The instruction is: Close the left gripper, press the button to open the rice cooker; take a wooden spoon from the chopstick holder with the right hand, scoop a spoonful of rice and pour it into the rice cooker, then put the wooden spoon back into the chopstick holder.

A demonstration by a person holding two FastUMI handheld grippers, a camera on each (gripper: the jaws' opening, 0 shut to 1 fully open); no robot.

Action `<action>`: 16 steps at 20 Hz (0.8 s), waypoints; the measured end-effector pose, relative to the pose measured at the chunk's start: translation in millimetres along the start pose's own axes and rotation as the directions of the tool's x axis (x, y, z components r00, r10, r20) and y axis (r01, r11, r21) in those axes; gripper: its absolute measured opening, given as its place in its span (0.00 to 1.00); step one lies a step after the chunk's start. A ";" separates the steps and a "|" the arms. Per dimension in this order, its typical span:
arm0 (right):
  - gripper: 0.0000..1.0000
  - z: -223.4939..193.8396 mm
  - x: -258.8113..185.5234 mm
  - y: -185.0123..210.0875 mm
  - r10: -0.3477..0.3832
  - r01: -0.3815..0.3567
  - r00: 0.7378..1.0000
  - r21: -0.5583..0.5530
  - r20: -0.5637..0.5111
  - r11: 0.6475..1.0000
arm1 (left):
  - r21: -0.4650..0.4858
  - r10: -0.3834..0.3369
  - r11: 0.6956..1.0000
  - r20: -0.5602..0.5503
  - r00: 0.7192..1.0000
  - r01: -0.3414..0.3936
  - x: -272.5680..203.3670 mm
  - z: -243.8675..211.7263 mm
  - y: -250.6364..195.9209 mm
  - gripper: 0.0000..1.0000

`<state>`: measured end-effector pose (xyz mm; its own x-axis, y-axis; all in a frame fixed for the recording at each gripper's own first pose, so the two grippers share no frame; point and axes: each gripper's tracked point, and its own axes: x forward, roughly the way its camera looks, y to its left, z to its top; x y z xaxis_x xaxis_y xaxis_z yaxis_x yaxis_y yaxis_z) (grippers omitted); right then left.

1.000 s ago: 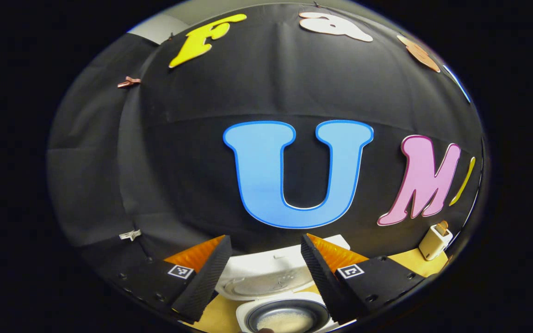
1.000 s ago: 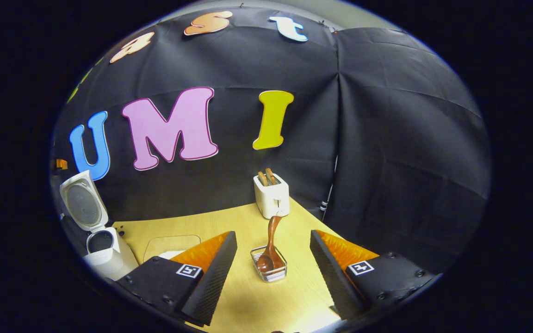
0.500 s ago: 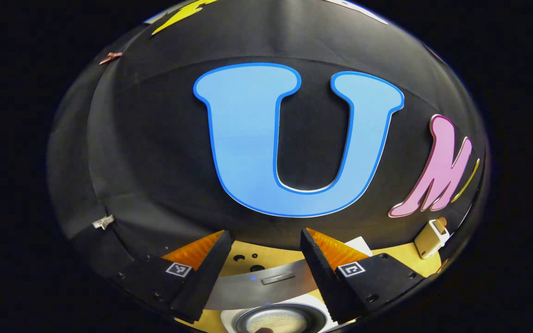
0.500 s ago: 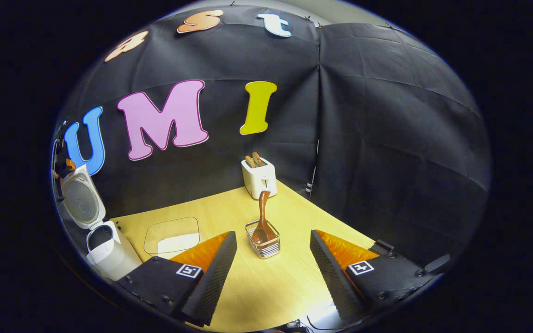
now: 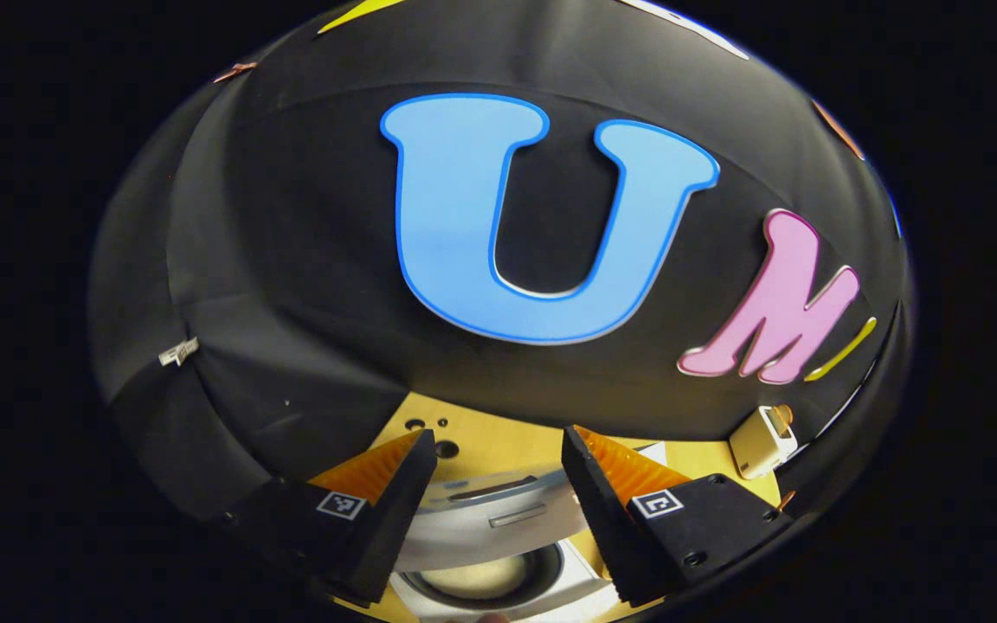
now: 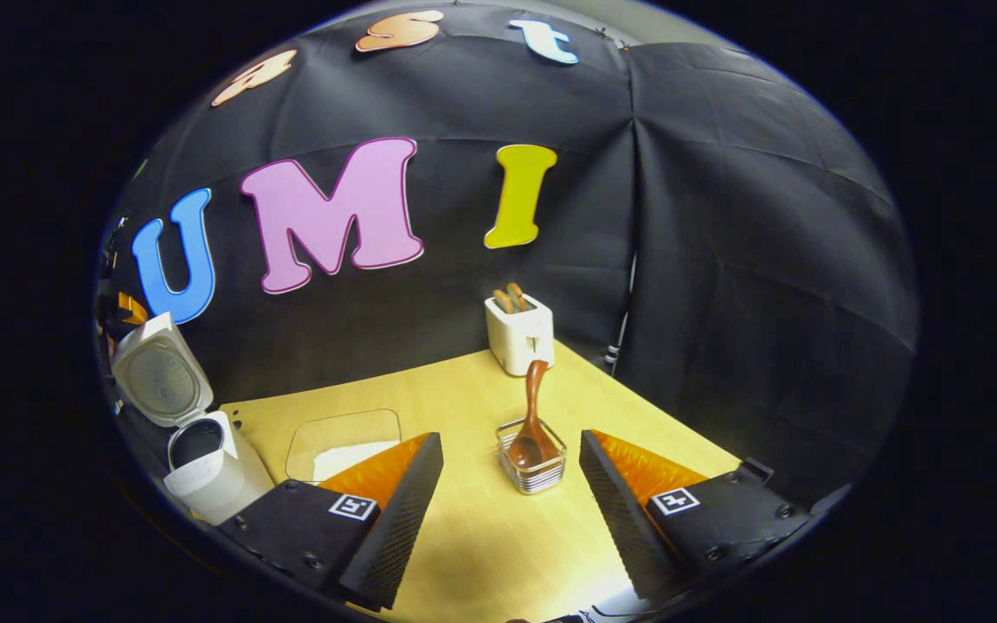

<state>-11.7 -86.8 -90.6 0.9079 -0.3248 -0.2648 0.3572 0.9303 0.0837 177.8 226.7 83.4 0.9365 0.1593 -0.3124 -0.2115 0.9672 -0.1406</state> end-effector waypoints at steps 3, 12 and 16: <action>0.99 -7.5 10.0 12.5 0.043 -0.043 0.999 0.005 -0.023 0.999 | -0.030 -0.014 0.999 -0.088 0.996 0.011 -20.6 -46.8 -9.2 0.96; 0.99 -19.8 23.0 36.5 0.151 -0.155 0.984 -0.042 -0.093 0.987 | 0.089 0.086 0.993 -0.188 0.978 -0.071 -29.6 -158.9 -15.3 0.96; 0.98 -29.1 25.7 38.0 0.181 -0.194 0.975 -0.094 -0.129 0.977 | 0.108 0.150 0.985 -0.189 0.971 -0.131 -27.1 -184.2 -13.9 0.96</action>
<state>18.8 -54.9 -122.2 0.9214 -0.1265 -0.3674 0.1525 0.9874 0.0424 103.8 172.5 -79.2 0.8244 0.2619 -0.5018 -0.3006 0.9538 0.0040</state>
